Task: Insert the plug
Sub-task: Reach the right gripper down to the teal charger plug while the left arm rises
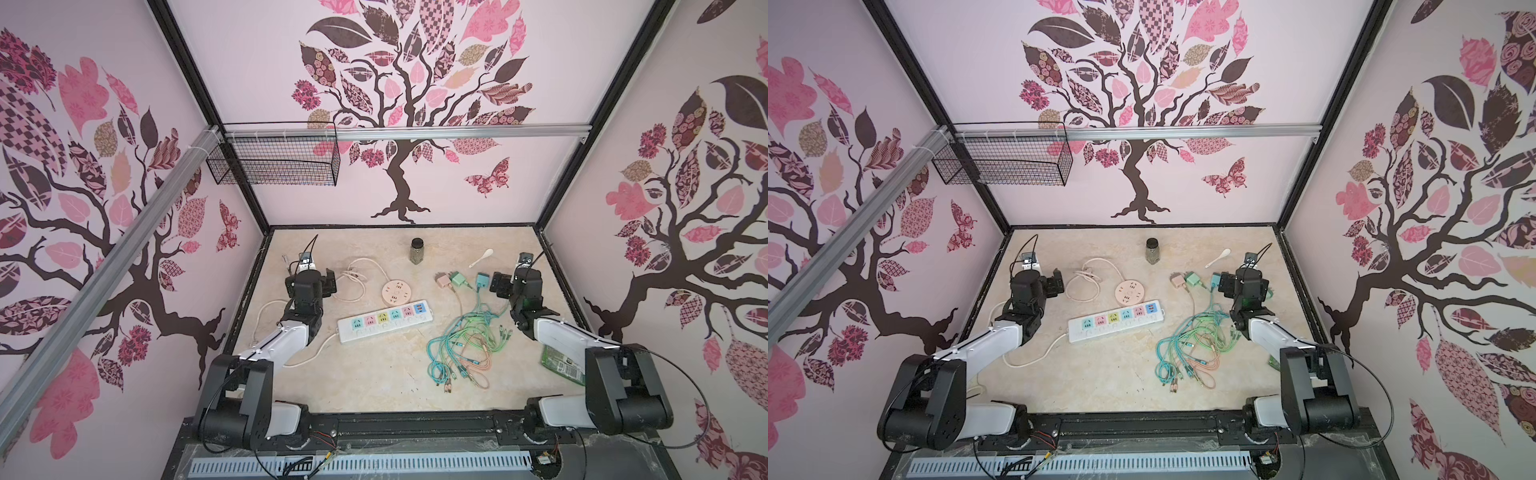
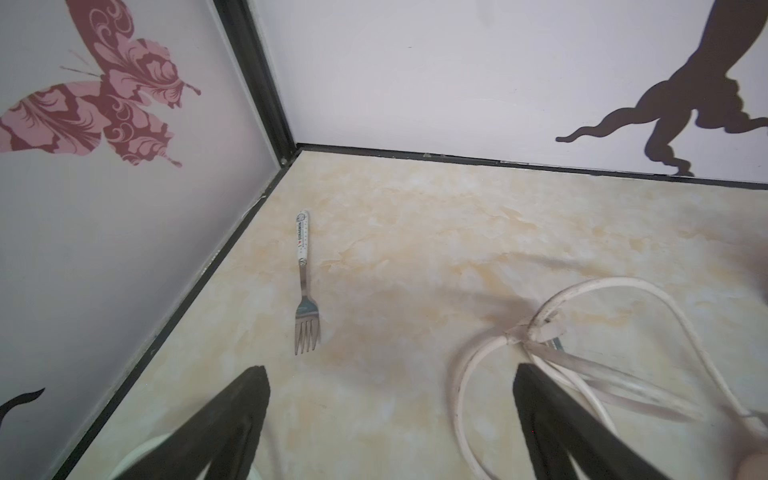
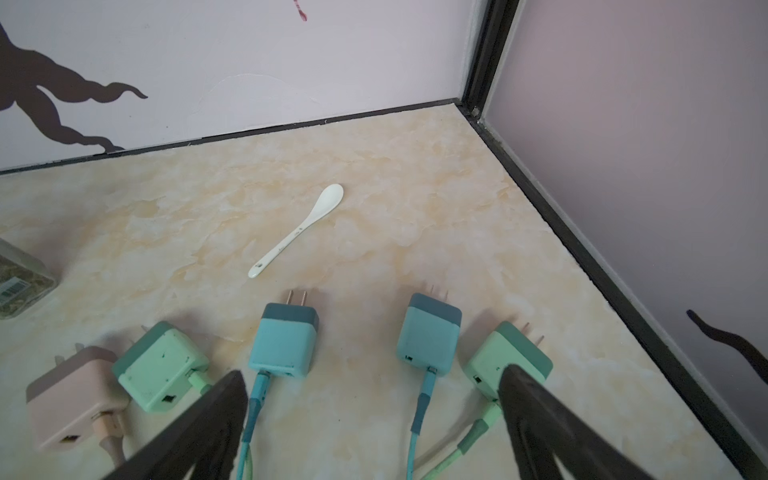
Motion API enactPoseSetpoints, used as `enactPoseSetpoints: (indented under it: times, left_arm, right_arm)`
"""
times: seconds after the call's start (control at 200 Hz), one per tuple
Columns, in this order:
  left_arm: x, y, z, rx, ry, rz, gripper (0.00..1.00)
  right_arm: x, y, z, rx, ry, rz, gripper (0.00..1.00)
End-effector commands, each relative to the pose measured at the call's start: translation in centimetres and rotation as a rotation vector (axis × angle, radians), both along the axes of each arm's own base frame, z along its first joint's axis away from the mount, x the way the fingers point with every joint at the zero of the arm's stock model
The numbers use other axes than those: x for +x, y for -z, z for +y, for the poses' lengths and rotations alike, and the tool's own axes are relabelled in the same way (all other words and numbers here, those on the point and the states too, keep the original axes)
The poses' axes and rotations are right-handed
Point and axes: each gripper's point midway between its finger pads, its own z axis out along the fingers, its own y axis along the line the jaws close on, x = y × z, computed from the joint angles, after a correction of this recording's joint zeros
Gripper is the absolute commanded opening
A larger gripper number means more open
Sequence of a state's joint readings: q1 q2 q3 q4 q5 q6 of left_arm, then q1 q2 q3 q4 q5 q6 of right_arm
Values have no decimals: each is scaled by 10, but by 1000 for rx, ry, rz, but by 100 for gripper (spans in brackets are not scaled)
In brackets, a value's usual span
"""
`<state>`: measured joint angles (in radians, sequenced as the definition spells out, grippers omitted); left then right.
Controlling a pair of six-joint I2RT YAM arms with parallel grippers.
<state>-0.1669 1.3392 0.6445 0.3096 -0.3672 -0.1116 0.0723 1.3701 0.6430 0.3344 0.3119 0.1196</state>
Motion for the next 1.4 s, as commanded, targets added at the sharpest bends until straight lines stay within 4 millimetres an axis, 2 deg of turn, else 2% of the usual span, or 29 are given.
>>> enactPoseSetpoints:
  times: [0.0,0.02,0.26,0.41,0.535,0.75,1.085,1.395]
  left_arm:
    - [2,-26,-8,-100,11,-14,95]
    - [4,-34,-10,-113,14,-28,95]
    - [3,-70,-25,-182,76,45,94]
    - [-14,-85,-38,-223,156,89,95]
    - [-35,-84,-48,-260,215,129,95]
    - [-60,-82,-71,-309,358,190,95]
    - [-74,-93,-74,-243,424,213,95]
    - [-87,-80,-78,-266,451,253,95]
  right_arm:
    - [-8,10,-13,25,101,129,93]
    - [-7,10,-13,30,110,139,93]
    - [-9,17,-23,135,173,224,83]
    - [-15,20,-33,176,175,257,79]
    - [-14,16,-34,168,159,266,76]
    - [6,12,-19,192,63,302,71]
    - [22,16,9,282,-81,339,68]
    - [33,20,20,305,-139,382,68]
